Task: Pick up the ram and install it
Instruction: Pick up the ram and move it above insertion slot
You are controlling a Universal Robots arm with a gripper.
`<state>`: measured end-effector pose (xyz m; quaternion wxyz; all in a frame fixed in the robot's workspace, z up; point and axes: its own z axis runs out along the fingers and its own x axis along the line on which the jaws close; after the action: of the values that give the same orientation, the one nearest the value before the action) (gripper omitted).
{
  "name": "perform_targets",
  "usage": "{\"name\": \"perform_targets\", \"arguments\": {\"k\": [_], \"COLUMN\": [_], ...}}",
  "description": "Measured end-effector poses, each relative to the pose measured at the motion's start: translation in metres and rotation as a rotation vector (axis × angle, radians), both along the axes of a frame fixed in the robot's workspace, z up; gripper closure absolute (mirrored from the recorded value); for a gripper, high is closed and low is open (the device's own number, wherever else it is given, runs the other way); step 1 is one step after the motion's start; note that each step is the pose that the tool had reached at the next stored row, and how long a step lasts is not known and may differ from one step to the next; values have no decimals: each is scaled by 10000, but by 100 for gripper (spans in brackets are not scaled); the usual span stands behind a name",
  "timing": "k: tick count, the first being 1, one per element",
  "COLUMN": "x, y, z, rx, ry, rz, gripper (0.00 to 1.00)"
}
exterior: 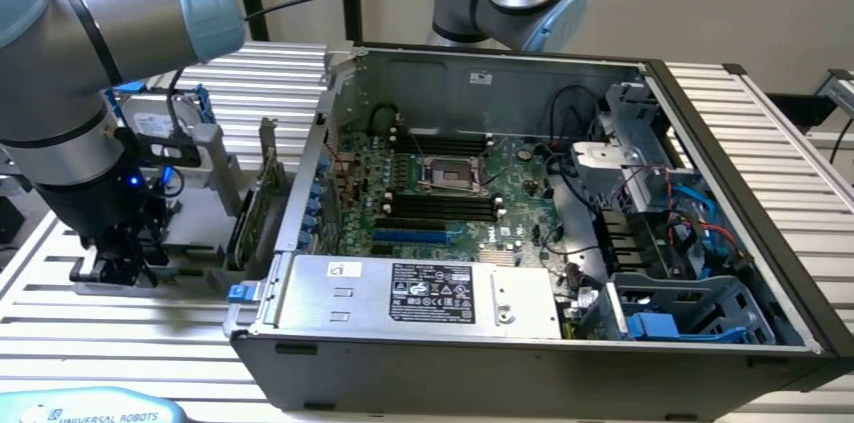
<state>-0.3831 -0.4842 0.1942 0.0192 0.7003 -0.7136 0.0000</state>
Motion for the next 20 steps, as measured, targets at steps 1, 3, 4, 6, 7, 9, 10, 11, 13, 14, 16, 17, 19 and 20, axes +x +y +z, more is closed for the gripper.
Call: {"name": "perform_targets", "arguments": {"k": [1, 3, 4, 6, 7, 9, 10, 11, 13, 14, 16, 17, 19, 20], "x": [0, -1, 0, 0, 0, 0, -1, 0, -1, 0, -1, -1, -1, -1], "y": [0, 0, 0, 0, 0, 0, 0, 0, 0, 0, 0, -1, -10, -18], "z": [-2, -2, -3, -3, -3, -3, -3, -3, -3, -3, -3, -2, -3, -3], "rx": [1, 0, -1, -7, -12, -22, -26, -29, -31, -31, -31, -30, -23, -21], "ry": [-1, -1, -1, -2, -2, -1, -2, -2, -2, -2, -2, -2, -1, -2], "rz": [0, -1, 0, -1, 0, 0, -1, -1, -1, -1, -3, -4, -2, -2], "gripper": [64, 72, 72, 79, 79, 81, 81, 86, 86, 86, 86, 86, 86, 86]}}
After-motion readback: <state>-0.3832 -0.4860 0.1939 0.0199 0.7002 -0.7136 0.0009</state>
